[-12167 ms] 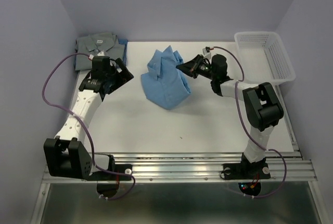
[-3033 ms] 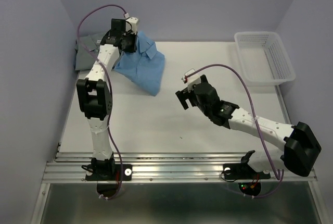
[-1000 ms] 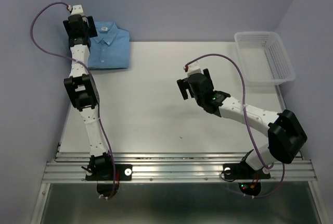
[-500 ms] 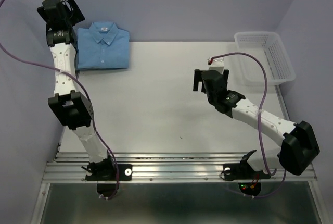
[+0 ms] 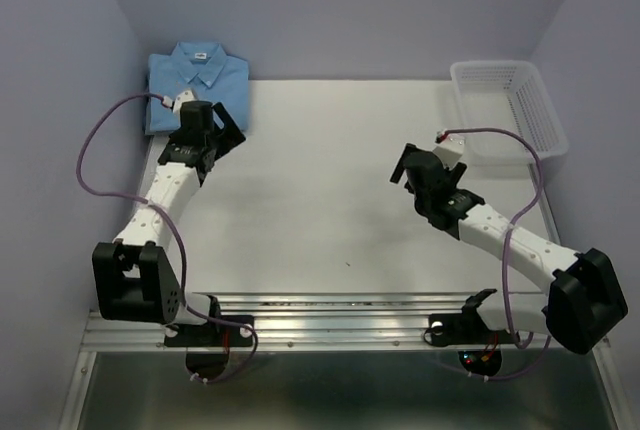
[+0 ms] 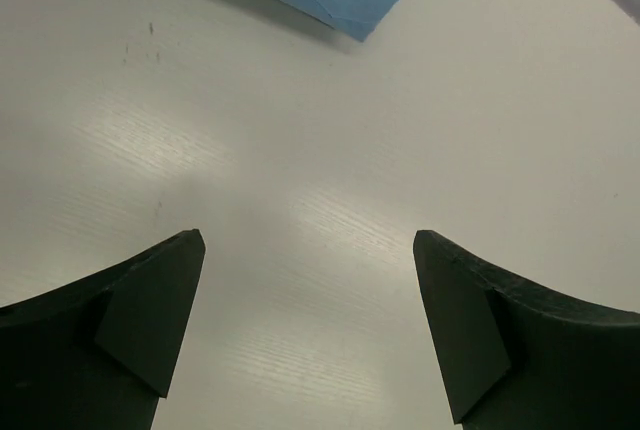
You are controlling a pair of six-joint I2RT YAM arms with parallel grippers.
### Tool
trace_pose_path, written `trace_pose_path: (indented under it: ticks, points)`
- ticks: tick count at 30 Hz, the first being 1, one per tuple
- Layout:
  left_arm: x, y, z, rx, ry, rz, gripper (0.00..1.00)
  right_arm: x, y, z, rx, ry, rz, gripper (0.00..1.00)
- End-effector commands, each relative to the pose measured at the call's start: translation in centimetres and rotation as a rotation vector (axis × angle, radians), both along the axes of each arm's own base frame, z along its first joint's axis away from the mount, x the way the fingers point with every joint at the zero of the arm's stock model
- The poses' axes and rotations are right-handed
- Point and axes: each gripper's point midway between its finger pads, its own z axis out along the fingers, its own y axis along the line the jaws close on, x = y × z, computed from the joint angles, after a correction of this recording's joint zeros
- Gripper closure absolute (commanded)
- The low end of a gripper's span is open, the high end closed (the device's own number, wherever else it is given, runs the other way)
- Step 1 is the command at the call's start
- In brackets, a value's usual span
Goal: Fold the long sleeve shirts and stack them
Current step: Neatly place the folded shirt to the corner
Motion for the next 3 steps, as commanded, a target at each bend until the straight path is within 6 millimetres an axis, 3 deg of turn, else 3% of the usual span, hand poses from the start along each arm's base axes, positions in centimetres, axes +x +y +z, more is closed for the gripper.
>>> trace_pose_path:
  ticks: [1,3]
  points:
    - [0.01,1.8,4.64,-0.015,-0.157,0.128,0.01,0.51,-0.54,0.36,0.026,-0.042,-0.068,0.0]
    - [0.09,1.78,4.49,-0.017,-0.165,0.125,0.01,0.78,-0.22,0.11,0.021,-0.031,-0.058,0.0]
